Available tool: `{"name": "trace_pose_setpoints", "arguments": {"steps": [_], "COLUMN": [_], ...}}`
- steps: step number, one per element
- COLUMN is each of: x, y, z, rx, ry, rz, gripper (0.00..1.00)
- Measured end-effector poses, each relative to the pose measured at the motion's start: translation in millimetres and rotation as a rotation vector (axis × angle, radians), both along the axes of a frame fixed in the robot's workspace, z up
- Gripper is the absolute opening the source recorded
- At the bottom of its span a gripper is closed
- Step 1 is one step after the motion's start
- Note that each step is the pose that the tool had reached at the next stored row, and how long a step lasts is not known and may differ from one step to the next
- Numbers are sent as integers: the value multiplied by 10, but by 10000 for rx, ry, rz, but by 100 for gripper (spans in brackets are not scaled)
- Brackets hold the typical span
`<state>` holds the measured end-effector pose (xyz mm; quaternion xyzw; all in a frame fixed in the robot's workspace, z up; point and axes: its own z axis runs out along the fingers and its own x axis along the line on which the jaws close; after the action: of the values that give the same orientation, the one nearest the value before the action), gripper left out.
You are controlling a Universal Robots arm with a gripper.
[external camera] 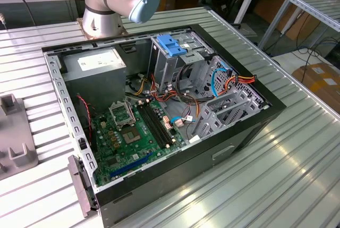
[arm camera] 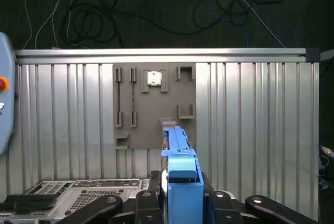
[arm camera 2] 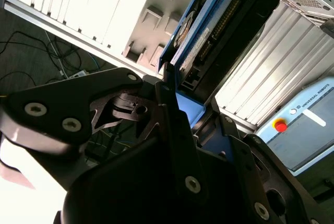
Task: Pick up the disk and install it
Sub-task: 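Pick up the disk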
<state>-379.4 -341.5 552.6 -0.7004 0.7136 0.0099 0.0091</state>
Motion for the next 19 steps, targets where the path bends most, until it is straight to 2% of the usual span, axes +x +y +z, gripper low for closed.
{"name": "trace_pose_setpoints", "arguments": {"steps": [7, 19], "x": [6, 16], "y": [-33, -111], "z": [-12, -91], "rx": [0, 0], "ry": [1, 1], "rz": [0, 0], "gripper": [37, 37]}}
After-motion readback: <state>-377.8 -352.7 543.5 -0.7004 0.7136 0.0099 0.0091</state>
